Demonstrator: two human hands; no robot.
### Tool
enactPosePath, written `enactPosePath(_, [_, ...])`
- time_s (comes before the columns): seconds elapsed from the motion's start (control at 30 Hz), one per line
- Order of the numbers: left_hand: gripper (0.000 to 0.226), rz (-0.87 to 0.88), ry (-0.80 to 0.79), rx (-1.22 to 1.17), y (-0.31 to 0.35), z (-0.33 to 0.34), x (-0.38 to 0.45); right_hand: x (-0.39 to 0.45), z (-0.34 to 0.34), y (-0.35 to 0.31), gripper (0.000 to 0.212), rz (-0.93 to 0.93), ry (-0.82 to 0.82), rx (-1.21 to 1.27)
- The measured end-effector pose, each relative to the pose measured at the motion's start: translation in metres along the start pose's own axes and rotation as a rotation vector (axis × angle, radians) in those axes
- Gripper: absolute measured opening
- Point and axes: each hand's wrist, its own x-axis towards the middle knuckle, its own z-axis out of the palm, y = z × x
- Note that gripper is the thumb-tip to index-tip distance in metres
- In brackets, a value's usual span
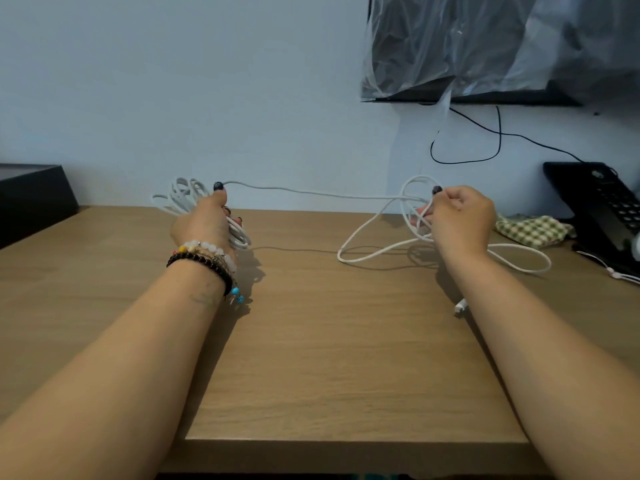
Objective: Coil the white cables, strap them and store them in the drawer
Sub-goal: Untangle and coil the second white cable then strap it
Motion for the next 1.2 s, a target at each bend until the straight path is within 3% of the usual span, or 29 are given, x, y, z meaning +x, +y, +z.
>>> enactPosePath(0.13, [0.018,-0.046,0.012,0.133,0.0,-0.002,-0.001,-0.004,-0.003,-0.002,0.019,-0.027,0.049,0.059])
enactPosePath(0.27, [0.012,0.178,0.019,0.346,0.0,0.002,-0.02,-0.016,0.005,0.0,0.018,-0.135,-0.169,-0.02])
enactPosePath(0.4, [0.011,0.399,-0.237,0.449,-0.003,0.014,-0.052,-0.029,0.015,-0.006,0.017,-0.193,-0.305,0.015])
enactPosePath(0.6, [0.019,0.583,-0.588,0.66,-0.012,0.022,-0.077,-0.047,0.021,-0.019,0.019,-0.296,-0.417,0.003])
enactPosePath(0.77, [0.013,0.537,-0.749,0.712,-0.022,0.025,-0.079,-0.048,0.024,-0.019,0.016,-0.339,-0.417,-0.035])
enactPosePath(0.97, [0.016,0.471,-0.805,0.686,-0.022,0.024,-0.083,-0.05,0.024,-0.023,0.033,-0.323,-0.497,-0.047])
enactPosePath(1.1, [0.015,0.441,-0.794,0.737,-0.021,0.025,-0.082,-0.05,0.023,-0.022,0.04,-0.398,-0.53,-0.125])
enactPosePath(1.2, [0.012,0.475,-0.71,0.782,-0.018,0.026,-0.078,-0.044,0.021,-0.02,0.044,-0.483,-0.457,-0.177])
